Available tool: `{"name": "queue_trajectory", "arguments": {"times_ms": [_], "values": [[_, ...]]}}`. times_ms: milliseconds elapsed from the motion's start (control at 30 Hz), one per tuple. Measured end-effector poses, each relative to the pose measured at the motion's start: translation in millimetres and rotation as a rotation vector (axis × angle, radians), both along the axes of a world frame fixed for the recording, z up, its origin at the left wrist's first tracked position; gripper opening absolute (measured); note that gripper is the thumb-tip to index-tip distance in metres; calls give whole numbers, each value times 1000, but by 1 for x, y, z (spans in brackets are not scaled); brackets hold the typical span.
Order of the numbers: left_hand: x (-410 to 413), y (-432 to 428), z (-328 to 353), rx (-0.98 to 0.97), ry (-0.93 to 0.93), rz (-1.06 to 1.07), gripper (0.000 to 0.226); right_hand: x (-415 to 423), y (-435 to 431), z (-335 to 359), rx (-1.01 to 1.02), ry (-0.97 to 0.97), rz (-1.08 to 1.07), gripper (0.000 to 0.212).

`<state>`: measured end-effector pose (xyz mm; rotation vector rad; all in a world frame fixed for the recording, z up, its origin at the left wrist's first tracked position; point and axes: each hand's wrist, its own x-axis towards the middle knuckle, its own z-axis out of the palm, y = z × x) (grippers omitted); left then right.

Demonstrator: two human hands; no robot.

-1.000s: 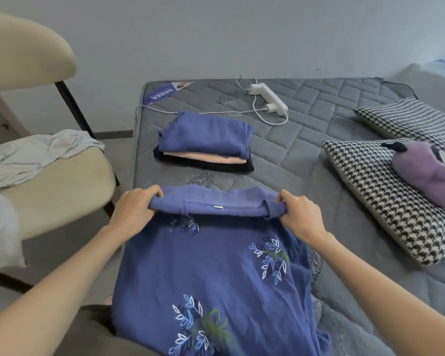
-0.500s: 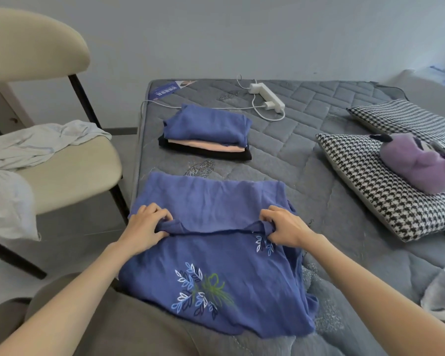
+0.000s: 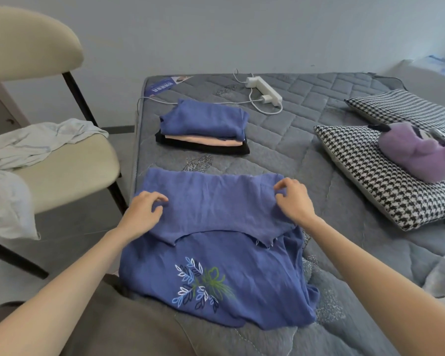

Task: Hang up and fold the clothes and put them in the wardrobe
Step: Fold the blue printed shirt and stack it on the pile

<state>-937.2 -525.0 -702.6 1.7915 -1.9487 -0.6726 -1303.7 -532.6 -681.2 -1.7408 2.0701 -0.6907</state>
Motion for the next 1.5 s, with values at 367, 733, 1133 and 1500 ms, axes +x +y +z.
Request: {"name": "queue_trajectory", "arguments": {"times_ms": [367,733,1133,1500], "values": [[-16,-69,-7,129,277,509,58,13,-53,-30,311,-109,-445,55],[-24,-112,-29,211,135,752,47,10,-72,-50,116,-88,-524,24],[-22,-107,-30,-310,-232,334,54,9,-75,-47,-234,248,-347,30],[-19,-111,-54,-285,-433,-13,46,14,-76,-62,-96,534,142,51]]}}
